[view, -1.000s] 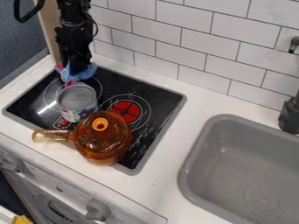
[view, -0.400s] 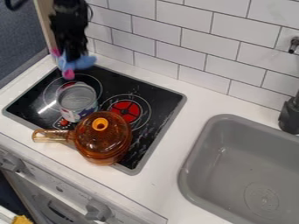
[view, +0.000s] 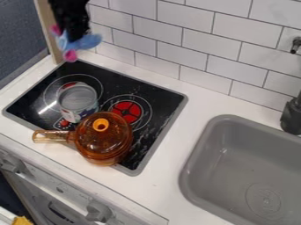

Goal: Move the blue object to the right side of the stove

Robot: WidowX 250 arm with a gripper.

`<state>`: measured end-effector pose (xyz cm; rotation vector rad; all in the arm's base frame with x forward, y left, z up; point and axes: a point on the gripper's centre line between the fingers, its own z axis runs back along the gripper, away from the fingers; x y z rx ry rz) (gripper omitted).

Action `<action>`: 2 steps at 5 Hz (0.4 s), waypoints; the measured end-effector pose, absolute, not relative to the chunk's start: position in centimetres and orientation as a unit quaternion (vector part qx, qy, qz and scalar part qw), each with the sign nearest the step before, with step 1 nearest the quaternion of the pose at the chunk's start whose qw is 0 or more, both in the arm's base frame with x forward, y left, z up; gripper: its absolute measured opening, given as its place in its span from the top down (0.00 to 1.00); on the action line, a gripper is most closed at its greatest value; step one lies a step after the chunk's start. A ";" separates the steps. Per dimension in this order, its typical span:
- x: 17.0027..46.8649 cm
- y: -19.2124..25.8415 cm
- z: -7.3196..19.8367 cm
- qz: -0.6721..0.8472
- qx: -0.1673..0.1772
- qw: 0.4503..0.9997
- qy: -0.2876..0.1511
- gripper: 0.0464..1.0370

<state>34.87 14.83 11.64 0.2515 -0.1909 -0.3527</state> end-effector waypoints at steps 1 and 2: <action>33.9 10.3 12.0 -0.219 0.080 0.967 -0.104 0.79; 32.9 5.3 11.8 -0.270 0.054 0.955 -0.107 0.79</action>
